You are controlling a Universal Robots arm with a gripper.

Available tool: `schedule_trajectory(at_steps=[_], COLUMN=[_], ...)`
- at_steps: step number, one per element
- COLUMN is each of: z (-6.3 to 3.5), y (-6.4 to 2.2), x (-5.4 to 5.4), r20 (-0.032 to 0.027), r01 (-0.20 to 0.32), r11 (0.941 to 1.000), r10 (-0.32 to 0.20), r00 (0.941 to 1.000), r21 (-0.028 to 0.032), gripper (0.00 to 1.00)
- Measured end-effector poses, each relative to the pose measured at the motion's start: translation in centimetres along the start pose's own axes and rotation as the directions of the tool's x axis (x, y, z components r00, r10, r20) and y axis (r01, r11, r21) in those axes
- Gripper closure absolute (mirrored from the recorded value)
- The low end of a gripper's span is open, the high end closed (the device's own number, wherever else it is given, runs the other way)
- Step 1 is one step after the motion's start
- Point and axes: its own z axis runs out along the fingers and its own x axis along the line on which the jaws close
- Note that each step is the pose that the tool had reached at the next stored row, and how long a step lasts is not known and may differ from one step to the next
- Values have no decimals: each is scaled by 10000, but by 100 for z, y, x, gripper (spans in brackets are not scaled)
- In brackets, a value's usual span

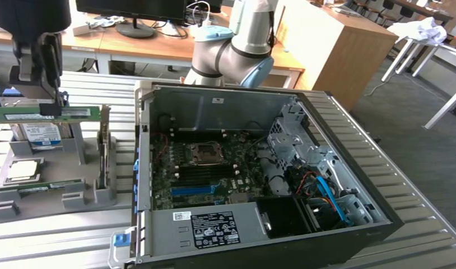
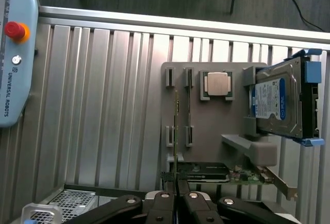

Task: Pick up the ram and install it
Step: 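Pick up the ram and move it above insertion slot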

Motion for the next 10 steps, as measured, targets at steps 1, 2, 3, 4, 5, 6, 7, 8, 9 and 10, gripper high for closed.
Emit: schedule_trajectory(at_steps=[1, 2, 3, 4, 5, 6, 7, 8, 9, 10], z=[0, -1, -2, -3, -4, -4, -6, -6, -7, -8], y=[-17, -35, -52, -68, -85, -102, -119, -136, -155, -172], x=[1, 3, 4, 5, 6, 8, 9, 10, 11, 13], r20=[1, 0, 0, 0, 0, 0, -1, 0, 0, 0], r01=[0, 0, 0, 0, 0, 0, 1, 0, 1, 1], r11=[10000, 10000, 10000, 10000, 10000, 10000, 10000, 10000, 10000, 10000], r10=[0, 0, 0, 0, 0, 0, -1, 0, -1, -1], r00=[10000, 10000, 10000, 10000, 10000, 10000, 10000, 10000, 10000, 10000], r21=[1, 0, 0, 0, -1, 0, -1, -1, -1, -1], gripper=[87, 87, 87, 87, 87, 87, 87, 87, 87, 87])
